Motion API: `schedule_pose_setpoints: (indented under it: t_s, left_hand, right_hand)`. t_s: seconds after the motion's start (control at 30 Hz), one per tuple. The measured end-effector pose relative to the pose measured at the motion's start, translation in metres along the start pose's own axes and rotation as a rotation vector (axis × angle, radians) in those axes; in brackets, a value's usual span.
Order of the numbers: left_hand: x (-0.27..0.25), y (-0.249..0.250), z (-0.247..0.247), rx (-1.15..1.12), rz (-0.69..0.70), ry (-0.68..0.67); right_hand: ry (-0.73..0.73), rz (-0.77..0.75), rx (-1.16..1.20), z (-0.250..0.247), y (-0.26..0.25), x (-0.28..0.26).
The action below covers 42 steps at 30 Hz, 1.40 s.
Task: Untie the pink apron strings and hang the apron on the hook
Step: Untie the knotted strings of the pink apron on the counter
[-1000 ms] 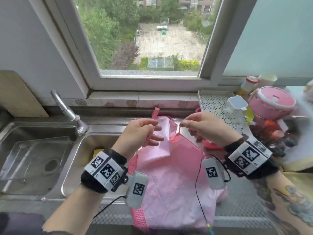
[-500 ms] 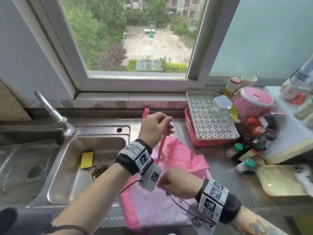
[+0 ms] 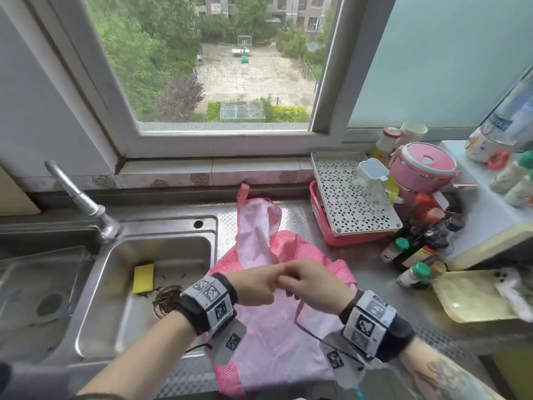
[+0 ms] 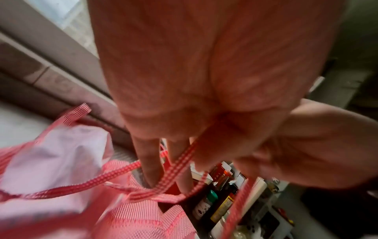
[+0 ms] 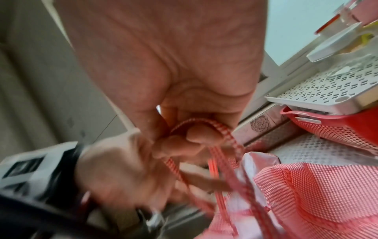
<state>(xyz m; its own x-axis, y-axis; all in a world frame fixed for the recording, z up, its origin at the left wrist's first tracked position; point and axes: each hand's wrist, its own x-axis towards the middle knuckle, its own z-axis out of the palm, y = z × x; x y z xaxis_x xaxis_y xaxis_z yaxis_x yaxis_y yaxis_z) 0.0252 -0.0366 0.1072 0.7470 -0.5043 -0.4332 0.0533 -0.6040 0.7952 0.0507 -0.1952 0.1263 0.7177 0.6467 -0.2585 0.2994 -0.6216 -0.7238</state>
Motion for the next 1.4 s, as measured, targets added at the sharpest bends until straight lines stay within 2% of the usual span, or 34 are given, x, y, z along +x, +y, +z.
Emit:
schedule_pose_setpoints:
  t_s: [0.03, 0.1, 0.23, 0.33, 0.4, 0.5, 0.53, 0.6, 0.67, 0.83, 0.93, 1.0, 1.1, 1.2, 1.3, 1.4]
  left_hand:
    - [-0.003, -0.004, 0.002, -0.085, 0.015, -0.014]
    - [-0.006, -0.013, 0.001, -0.157, 0.015, 0.095]
    - [-0.008, -0.027, -0.005, -0.196, -0.008, 0.322]
    - [-0.011, -0.025, -0.008, -0.283, 0.032, 0.389]
    - [-0.012, -0.026, -0.007, -0.404, 0.037, 0.404]
    - [-0.013, -0.029, -0.006, -0.532, 0.025, 0.424]
    - [-0.014, -0.028, -0.006, -0.542, 0.031, 0.437]
    - [-0.016, -0.027, -0.006, -0.532, 0.054, 0.466]
    - [-0.017, -0.028, -0.005, -0.511, 0.056, 0.493]
    - [-0.017, -0.041, -0.001, -0.527, 0.061, 0.514]
    - [-0.013, -0.040, 0.005, -0.384, 0.031, 0.576]
    - [-0.011, -0.039, 0.008, -0.158, 0.019, 0.638]
    - [-0.011, -0.039, 0.013, 0.079, 0.057, 0.725]
    - [-0.011, -0.040, 0.015, 0.184, 0.074, 0.786]
    - [-0.011, -0.044, 0.016, 0.281, 0.069, 0.819]
    - [-0.009, -0.049, 0.016, 0.207, 0.096, 0.823]
  right_hand:
    - [0.056, 0.001, 0.011, -0.006, 0.002, 0.006]
    - [0.172, 0.016, -0.041, -0.012, 0.006, 0.017]
    - [0.376, 0.011, -0.375, -0.006, 0.017, 0.032]
    - [0.455, -0.051, -0.251, 0.008, 0.019, 0.041]
    - [0.413, -0.026, -0.011, 0.020, 0.021, 0.048]
    - [0.275, 0.051, 0.560, 0.036, 0.023, 0.050]
    - [0.245, 0.049, 0.671, 0.039, 0.023, 0.048]
    - [0.166, -0.015, 0.677, 0.042, 0.021, 0.042]
    - [0.096, -0.070, 0.579, 0.042, 0.019, 0.039]
    - [0.049, -0.011, 0.386, 0.033, 0.026, 0.050]
    - [0.059, -0.003, 0.210, 0.031, 0.029, 0.054]
    - [0.038, 0.026, 0.262, 0.030, 0.031, 0.056]
    - [-0.009, 0.039, 0.485, 0.030, 0.035, 0.057]
    - [-0.079, 0.061, 0.671, 0.031, 0.032, 0.055]
    - [-0.120, 0.057, 0.666, 0.035, 0.032, 0.054]
    - [-0.208, 0.103, 0.783, 0.035, 0.033, 0.057]
